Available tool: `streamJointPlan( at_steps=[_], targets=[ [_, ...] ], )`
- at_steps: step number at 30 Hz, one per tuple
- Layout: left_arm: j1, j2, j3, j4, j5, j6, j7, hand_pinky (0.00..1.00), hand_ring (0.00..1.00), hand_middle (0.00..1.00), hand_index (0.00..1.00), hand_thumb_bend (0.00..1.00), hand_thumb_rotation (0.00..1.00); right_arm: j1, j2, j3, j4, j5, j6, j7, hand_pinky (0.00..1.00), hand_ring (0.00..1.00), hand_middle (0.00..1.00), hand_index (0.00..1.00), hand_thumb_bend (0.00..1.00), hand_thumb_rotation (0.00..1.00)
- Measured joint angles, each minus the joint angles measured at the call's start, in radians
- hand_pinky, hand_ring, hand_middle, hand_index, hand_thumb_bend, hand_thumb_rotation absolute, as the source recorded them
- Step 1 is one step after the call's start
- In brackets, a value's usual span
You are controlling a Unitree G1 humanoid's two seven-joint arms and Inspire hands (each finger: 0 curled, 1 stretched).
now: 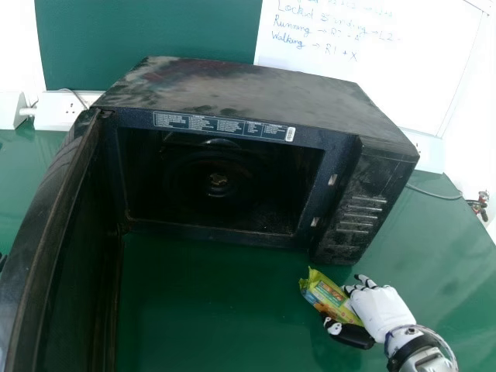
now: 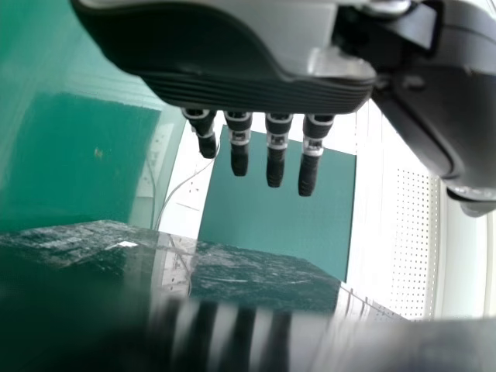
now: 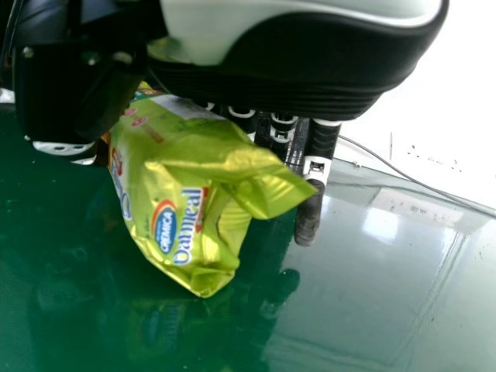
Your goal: Put biscuit inside oven
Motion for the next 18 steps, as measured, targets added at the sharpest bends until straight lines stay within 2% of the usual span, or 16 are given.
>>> streamJointPlan(
  at_steps=[6, 7, 9, 11, 18],
  targets=[
    [0.001, 0.0, -0.001, -0.004, -0.001, 0.007, -0.001, 0.93, 0.82, 0.89, 0.87, 0.97, 0.93, -0.002, 0.004, -0.023, -0.012, 0.059, -0.012, -0.006, 0.39, 0.48, 0.54, 0.41, 0.46, 0.0],
    [0.001, 0.0, -0.001, -0.004, -0.001, 0.007, -0.001, 0.92, 0.82, 0.89, 0.87, 0.98, 0.94, -0.003, 0.004, -0.028, -0.014, 0.08, -0.017, -0.005, 0.38, 0.47, 0.52, 0.47, 0.47, 0.0],
    [0.001, 0.0, -0.001, -0.004, -0.001, 0.007, -0.005, 0.88, 0.8, 0.88, 0.86, 0.98, 0.95, -0.003, 0.004, -0.033, -0.015, 0.12, -0.034, -0.003, 0.37, 0.46, 0.51, 0.51, 0.47, 0.0],
    [0.0, 0.0, -0.001, -0.003, -0.001, 0.007, -0.01, 0.84, 0.79, 0.86, 0.85, 0.98, 0.96, -0.003, 0.004, -0.044, -0.019, 0.161, -0.057, -0.003, 0.37, 0.46, 0.51, 0.52, 0.47, 0.0],
    [-0.001, 0.0, -0.001, -0.004, 0.0, 0.014, -0.006, 0.83, 0.79, 0.85, 0.84, 1.0, 0.97, -0.003, 0.004, -0.101, -0.066, 0.263, -0.1, -0.001, 0.37, 0.47, 0.52, 0.52, 0.47, 0.0]
  ],
)
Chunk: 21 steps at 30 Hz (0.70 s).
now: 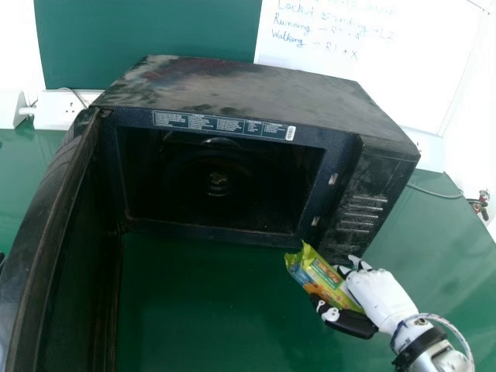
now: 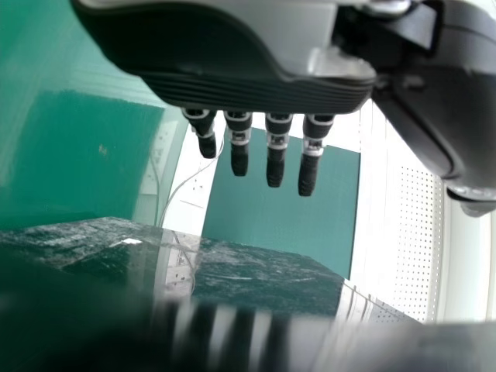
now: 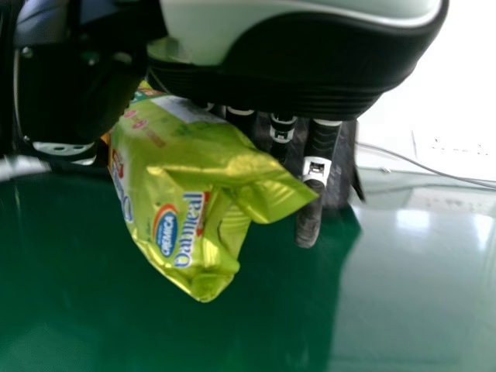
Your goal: Put biscuit inside oven
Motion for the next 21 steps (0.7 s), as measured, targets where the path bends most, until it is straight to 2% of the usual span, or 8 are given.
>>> streamJointPlan(
  at_steps=[13, 21],
  targets=[
    [-0.01, 0.0, 0.0, 0.003, 0.0, 0.003, -0.005, 0.84, 0.81, 0.86, 0.83, 0.99, 0.94, -0.028, 0.007, -0.023, -0.053, 0.059, -0.03, 0.018, 0.38, 0.48, 0.53, 0.51, 0.47, 0.0],
    [-0.01, 0.001, -0.002, 0.0, 0.0, 0.018, 0.0, 0.82, 0.8, 0.85, 0.83, 0.99, 0.93, -0.08, 0.02, 0.01, -0.066, 0.059, -0.053, 0.029, 0.38, 0.47, 0.52, 0.51, 0.47, 0.0]
  ],
)
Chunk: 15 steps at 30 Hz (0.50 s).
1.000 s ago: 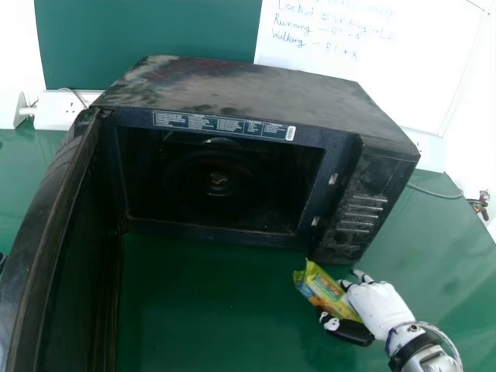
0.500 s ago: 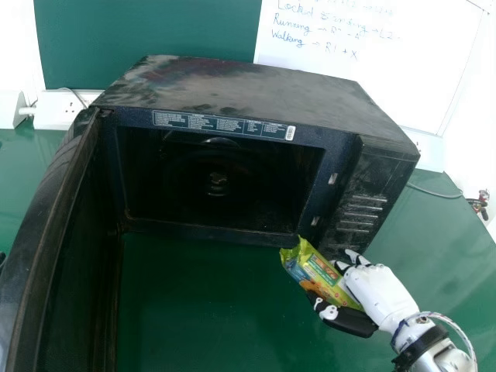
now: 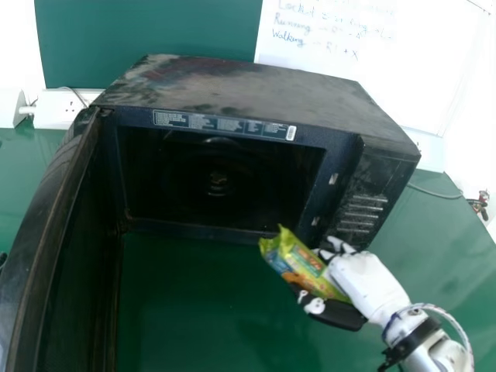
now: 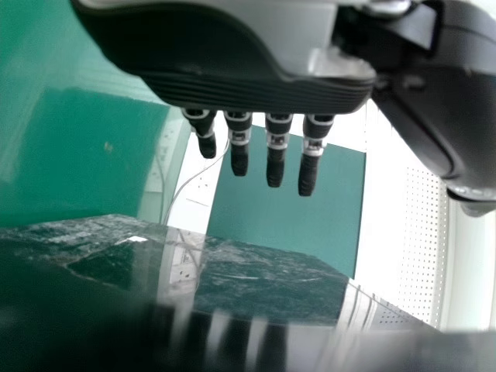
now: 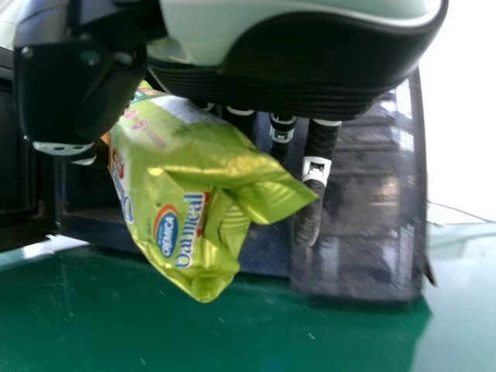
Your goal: Put biscuit inside oven
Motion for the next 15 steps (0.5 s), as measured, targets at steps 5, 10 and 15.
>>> streamJointPlan(
  at_steps=[5, 10, 15],
  targets=[
    [0.001, 0.001, -0.003, -0.004, 0.0, 0.01, 0.006, 0.8, 0.79, 0.85, 0.83, 0.99, 0.94, -0.068, 0.026, 0.056, 0.001, -0.024, 0.001, 0.006, 0.39, 0.48, 0.52, 0.51, 0.47, 0.0],
    [0.003, 0.0, -0.002, -0.004, 0.003, 0.01, 0.006, 0.78, 0.78, 0.84, 0.83, 0.99, 0.93, -0.143, 0.066, 0.127, 0.016, -0.041, 0.017, 0.024, 0.39, 0.48, 0.52, 0.51, 0.47, 0.0],
    [0.003, -0.008, -0.003, -0.003, 0.021, 0.009, 0.009, 0.73, 0.77, 0.83, 0.82, 0.98, 0.94, -0.216, 0.102, 0.188, 0.057, -0.075, 0.02, 0.028, 0.39, 0.48, 0.52, 0.51, 0.47, 0.0]
  ],
)
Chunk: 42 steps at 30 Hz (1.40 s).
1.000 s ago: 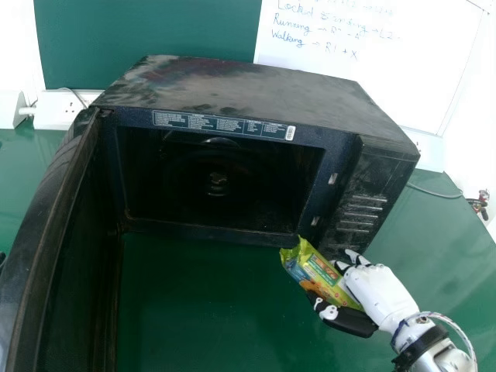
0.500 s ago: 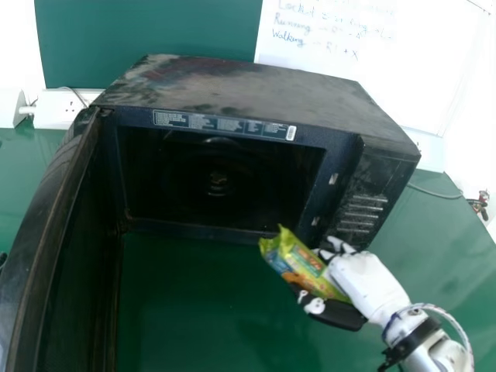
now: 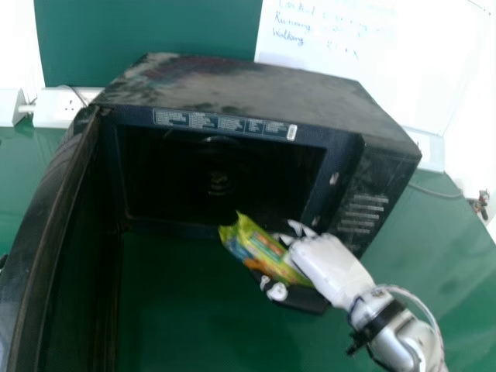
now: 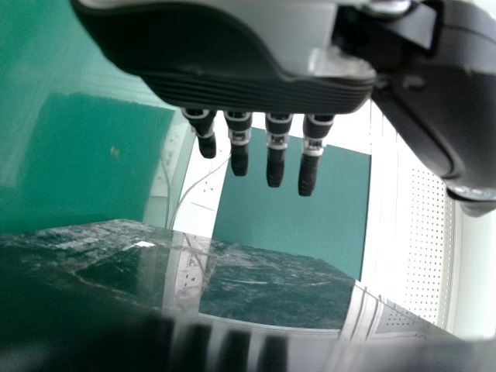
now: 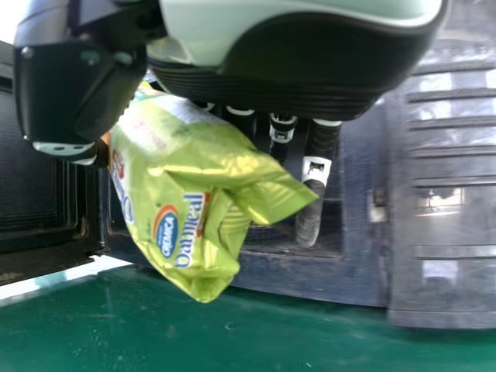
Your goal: Put biscuit inside oven
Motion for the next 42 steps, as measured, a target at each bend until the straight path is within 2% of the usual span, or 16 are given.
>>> streamJointPlan(
  at_steps=[10, 21, 24, 27, 33, 42],
  targets=[
    [0.001, -0.013, -0.007, 0.002, 0.008, -0.005, -0.002, 0.74, 0.79, 0.82, 0.81, 0.98, 0.96, -0.15, 0.073, 0.113, 0.098, -0.064, -0.017, 0.002, 0.39, 0.47, 0.52, 0.51, 0.47, 0.0],
    [0.006, -0.017, -0.011, 0.003, 0.018, -0.012, -0.013, 0.73, 0.76, 0.84, 0.82, 0.96, 0.96, -0.309, 0.149, 0.211, 0.235, -0.151, 0.009, 0.015, 0.39, 0.47, 0.52, 0.51, 0.47, 0.0],
    [0.006, -0.017, -0.012, 0.003, 0.017, -0.013, -0.017, 0.74, 0.76, 0.84, 0.82, 0.96, 0.95, -0.351, 0.168, 0.226, 0.276, -0.166, 0.017, 0.014, 0.39, 0.47, 0.52, 0.51, 0.47, 0.0],
    [0.005, -0.018, -0.013, 0.006, 0.017, -0.015, -0.019, 0.71, 0.75, 0.82, 0.8, 0.95, 0.93, -0.389, 0.195, 0.239, 0.335, -0.177, 0.02, -0.016, 0.39, 0.47, 0.52, 0.51, 0.47, 0.0],
    [0.005, -0.018, -0.015, 0.008, 0.017, -0.015, -0.027, 0.78, 0.77, 0.82, 0.81, 0.9, 0.9, -0.463, 0.234, 0.255, 0.441, -0.174, 0.014, -0.048, 0.39, 0.47, 0.52, 0.51, 0.47, 0.0],
    [0.006, -0.018, -0.016, 0.007, 0.017, -0.015, -0.026, 0.79, 0.79, 0.82, 0.82, 0.89, 0.96, -0.586, 0.268, 0.29, 0.585, -0.192, 0.012, -0.073, 0.39, 0.47, 0.52, 0.51, 0.47, 0.0]
  ],
)
